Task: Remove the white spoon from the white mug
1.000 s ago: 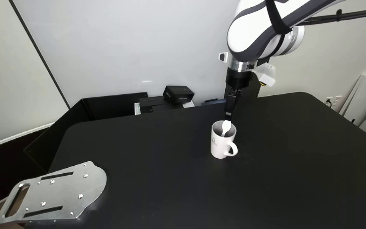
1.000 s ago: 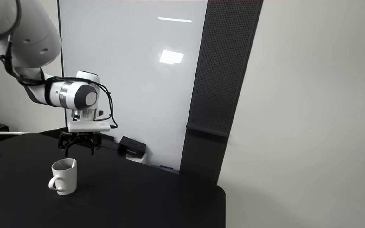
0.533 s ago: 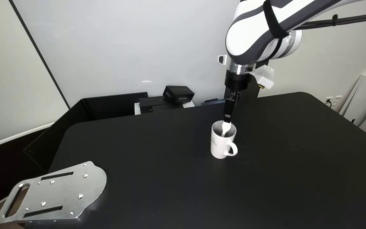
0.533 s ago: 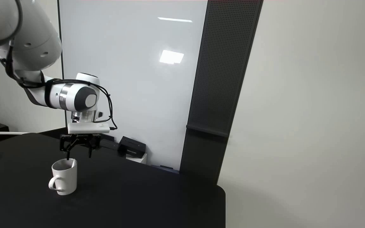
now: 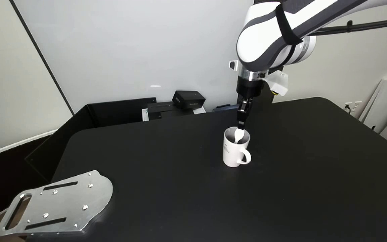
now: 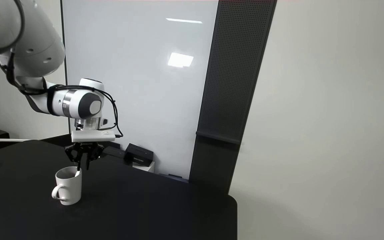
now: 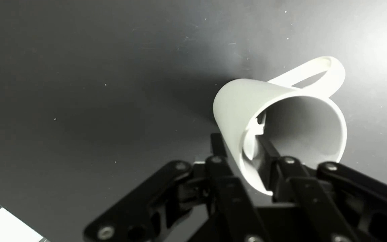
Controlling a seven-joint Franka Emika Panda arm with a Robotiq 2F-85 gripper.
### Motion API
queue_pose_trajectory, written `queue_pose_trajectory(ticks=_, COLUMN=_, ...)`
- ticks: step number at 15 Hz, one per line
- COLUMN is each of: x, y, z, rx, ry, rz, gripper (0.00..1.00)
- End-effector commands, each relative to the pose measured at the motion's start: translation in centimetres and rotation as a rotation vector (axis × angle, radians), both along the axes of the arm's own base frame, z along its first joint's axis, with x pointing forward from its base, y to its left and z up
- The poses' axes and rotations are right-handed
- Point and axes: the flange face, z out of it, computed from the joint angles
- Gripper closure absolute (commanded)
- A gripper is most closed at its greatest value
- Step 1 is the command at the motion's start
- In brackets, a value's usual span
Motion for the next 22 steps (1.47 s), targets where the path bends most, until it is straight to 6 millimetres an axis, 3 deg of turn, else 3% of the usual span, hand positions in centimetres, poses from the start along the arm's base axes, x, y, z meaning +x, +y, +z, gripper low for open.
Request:
queue_pose_trajectory(ticks=1, x=0.8, y=0.2, z=0.0, rx=-0.027, ry=0.001, rz=-0.028, gripper=1.00)
queue_pose_trajectory(ticks=5, x=0.9, y=0.1, z=0.2, rx=-0.030, ry=0.002, rz=-0.037, gripper=0.99)
queue_pose_trajectory(ticks=9, x=1.4, y=0.4, z=2.0, rx=-0.045, ry=-0.023, rz=-0.029, gripper=0.99)
queue_pose_trajectory(ticks=16, x=3.0, y=1.6, z=7.8, rx=-0.064, ry=-0.104, rz=-0.009, gripper=0.99)
queue_pose_trajectory(ticks=22, x=3.1, y=1.9, z=13.1, rx=-0.096, ry=-0.115, rz=0.000, gripper=0.99)
